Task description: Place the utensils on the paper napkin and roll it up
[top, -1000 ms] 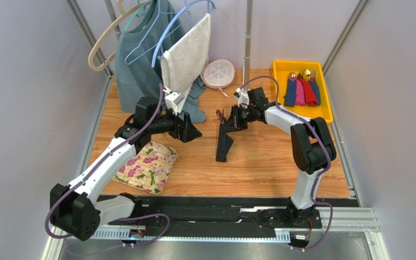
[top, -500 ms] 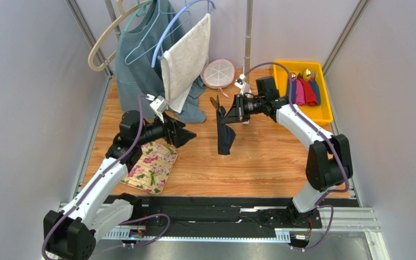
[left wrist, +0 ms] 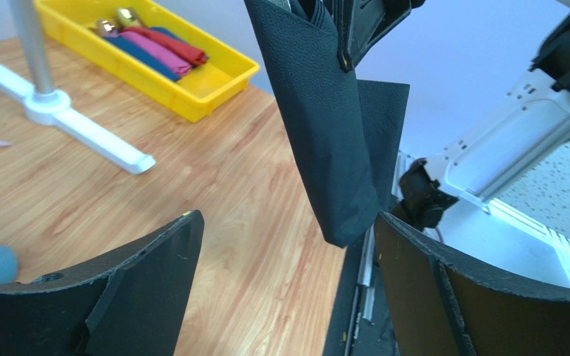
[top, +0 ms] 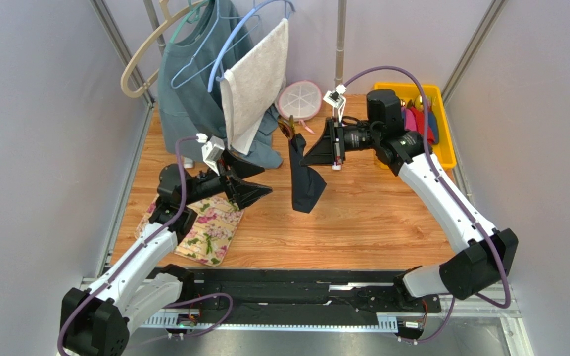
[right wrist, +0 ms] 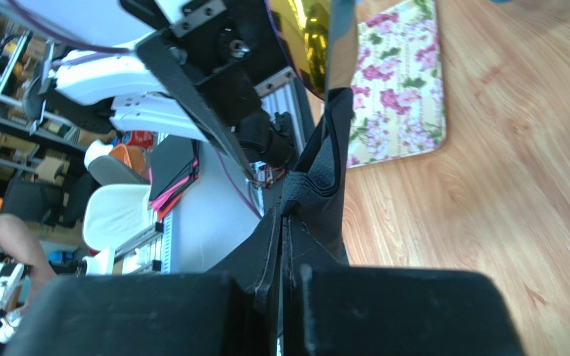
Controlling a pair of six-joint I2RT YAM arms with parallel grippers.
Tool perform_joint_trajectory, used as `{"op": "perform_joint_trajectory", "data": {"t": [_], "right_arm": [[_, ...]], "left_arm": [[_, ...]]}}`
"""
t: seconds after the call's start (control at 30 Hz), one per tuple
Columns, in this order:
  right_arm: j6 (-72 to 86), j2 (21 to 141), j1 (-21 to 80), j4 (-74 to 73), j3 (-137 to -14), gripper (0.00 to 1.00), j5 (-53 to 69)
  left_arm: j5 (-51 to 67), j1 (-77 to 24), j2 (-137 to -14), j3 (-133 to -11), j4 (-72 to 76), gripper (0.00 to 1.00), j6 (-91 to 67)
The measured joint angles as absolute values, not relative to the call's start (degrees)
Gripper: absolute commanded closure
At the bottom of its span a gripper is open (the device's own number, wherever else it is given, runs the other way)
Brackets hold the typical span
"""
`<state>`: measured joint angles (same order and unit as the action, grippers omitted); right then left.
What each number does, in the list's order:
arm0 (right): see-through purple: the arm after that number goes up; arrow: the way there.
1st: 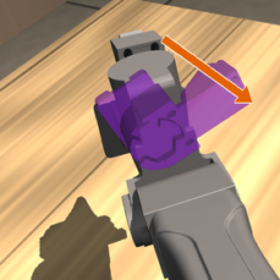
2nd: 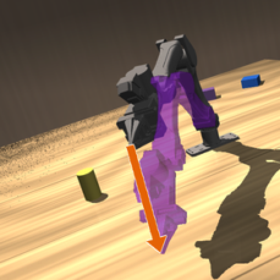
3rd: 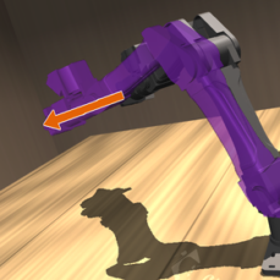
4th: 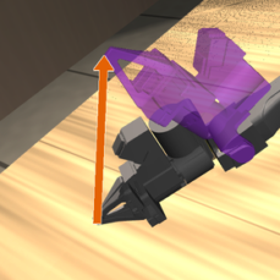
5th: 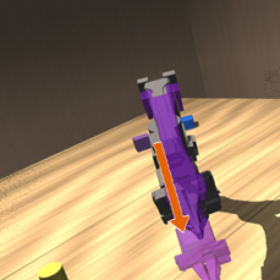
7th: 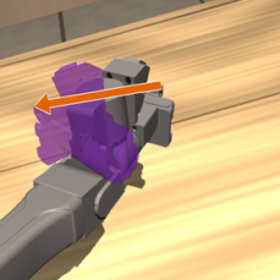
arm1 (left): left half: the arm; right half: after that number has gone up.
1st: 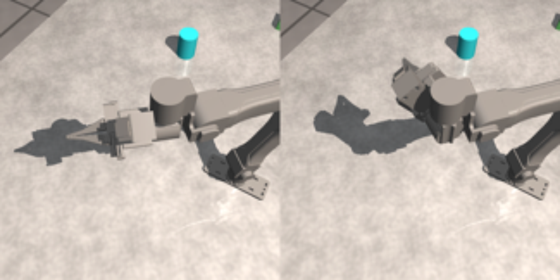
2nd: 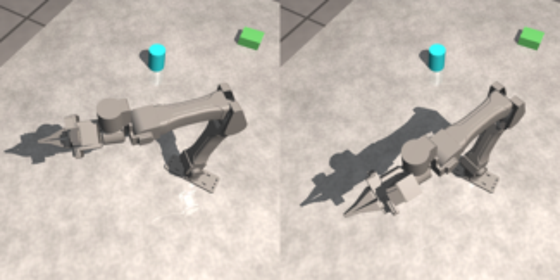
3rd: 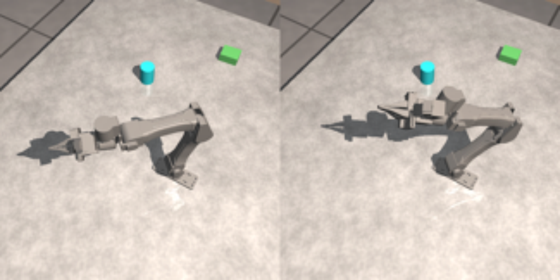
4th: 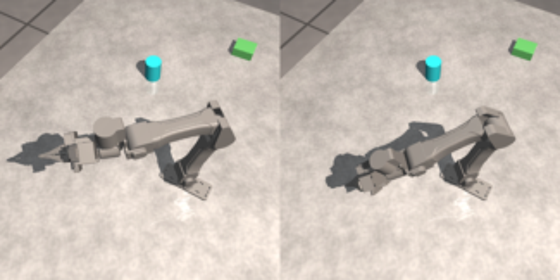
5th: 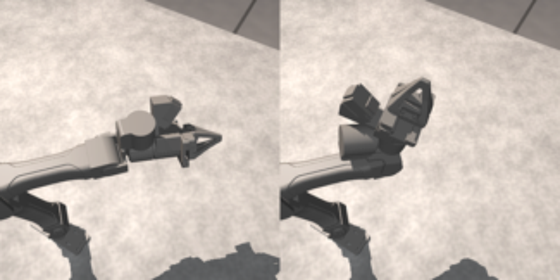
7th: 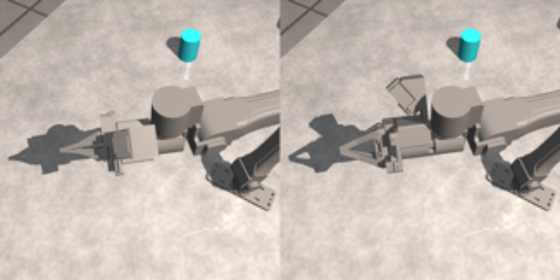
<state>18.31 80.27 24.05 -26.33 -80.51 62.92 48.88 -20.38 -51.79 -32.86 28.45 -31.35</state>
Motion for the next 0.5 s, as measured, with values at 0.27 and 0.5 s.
{"op": "perform_joint_trajectory", "data": {"t": [0.27, 0.5], "right_arm": [[18.41, 77.60, 29.47, -27.22, -84.53, 1.00, 63.37], [16.56, 75.42, 33.82, -28.69, -87.57, 1.00, 63.35]], "left_arm": [[53.21, -24.91, -51.88, -33.30, 34.59, 0.12, -35.24], [54.57, -26.94, -51.92, -36.62, 36.88, 0.11, -38.35]]}}
